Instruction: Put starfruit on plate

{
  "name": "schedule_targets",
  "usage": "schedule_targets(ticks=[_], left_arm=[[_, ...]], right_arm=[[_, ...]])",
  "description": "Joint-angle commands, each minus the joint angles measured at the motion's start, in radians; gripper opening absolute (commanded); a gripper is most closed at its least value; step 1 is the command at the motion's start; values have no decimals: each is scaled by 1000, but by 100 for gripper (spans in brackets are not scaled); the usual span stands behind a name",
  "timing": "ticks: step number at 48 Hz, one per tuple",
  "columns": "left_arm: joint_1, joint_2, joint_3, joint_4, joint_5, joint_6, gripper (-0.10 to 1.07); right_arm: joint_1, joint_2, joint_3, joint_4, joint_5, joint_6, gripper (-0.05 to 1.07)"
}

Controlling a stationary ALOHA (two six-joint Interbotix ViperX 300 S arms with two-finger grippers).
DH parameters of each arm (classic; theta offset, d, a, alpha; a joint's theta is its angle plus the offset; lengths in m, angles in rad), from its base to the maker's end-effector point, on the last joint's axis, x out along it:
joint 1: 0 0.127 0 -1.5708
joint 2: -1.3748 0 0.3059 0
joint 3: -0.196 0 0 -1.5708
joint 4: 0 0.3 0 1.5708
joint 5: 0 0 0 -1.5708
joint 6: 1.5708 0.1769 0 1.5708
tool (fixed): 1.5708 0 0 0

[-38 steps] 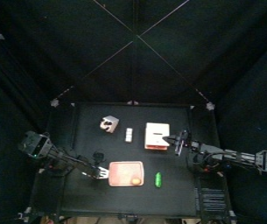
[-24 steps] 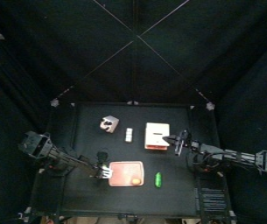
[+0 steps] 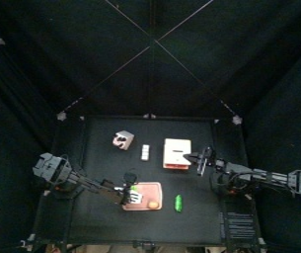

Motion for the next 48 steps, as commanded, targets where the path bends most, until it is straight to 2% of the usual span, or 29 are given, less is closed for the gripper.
schedule_targets(ticks=[1, 24, 48], left_arm=[[6, 18, -63, 9, -2, 0, 78], [34, 147, -155, 9, -3, -2, 79], [38, 158, -158, -6, -18, -3, 80]], right_arm=[[-2, 6, -8, 2, -3, 0, 1], [-2, 6, -9, 2, -3, 0, 1], [-3, 5, -9, 0, -3, 0, 1]])
